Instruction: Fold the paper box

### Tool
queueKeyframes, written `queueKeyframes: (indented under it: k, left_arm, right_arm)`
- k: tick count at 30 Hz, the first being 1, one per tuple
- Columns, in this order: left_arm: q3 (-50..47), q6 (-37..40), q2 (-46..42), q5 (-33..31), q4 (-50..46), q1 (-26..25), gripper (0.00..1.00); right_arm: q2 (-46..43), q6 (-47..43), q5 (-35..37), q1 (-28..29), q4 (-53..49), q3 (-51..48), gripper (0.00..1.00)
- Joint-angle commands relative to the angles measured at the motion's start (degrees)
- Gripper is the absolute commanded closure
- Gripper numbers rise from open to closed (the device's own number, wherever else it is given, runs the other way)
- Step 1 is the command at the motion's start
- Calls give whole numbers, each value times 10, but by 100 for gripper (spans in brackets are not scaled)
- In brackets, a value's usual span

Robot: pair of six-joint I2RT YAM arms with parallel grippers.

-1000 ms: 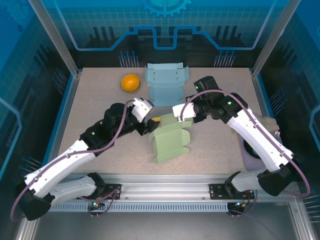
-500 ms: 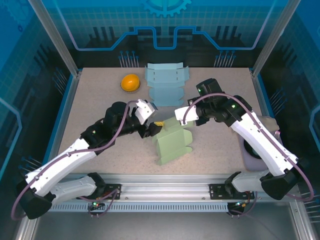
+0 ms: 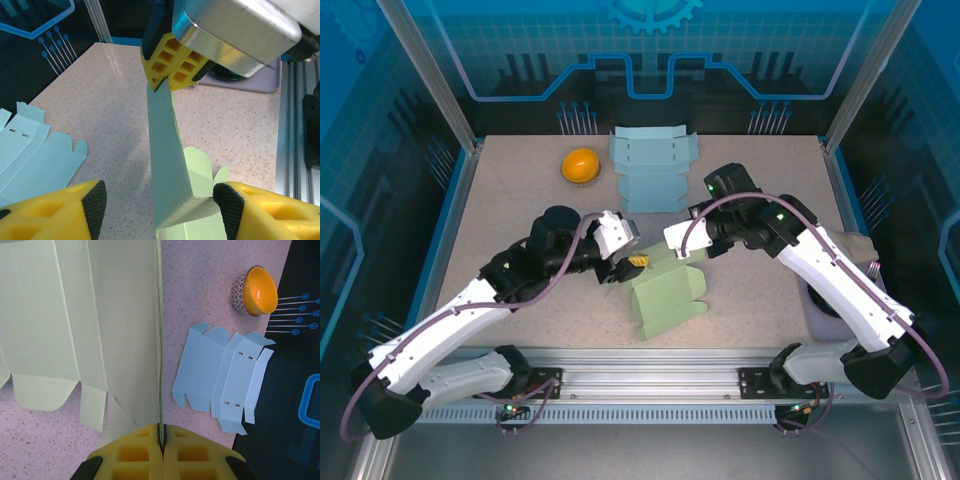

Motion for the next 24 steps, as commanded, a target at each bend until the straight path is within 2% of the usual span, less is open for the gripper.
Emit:
queueKeyframes:
  k: [1,7,10,15,21,24]
  left_arm:
    - [19,23,5,15,-15,-3,36]
    - [19,21,6,20,-9,-3,40]
    - [19,17,5,21,-3,-4,46]
    - [15,16,-1,12,11,-3,73]
    - [6,20,-12,5,20,-3,92]
    - [-1,21,-15,0,24,-3,96]
  right_arm:
    - [-1,6,-3,20,-14,7,100]
    - [-4,9,-4,27,-21,9,100]
    - [-7,11,-7,33,-25,8,100]
    - [-10,18,-4,42,-24,5,100]
    - [-9,22,4,45,-24,1,100]
    - [-10,25,9,45,-20,-2,100]
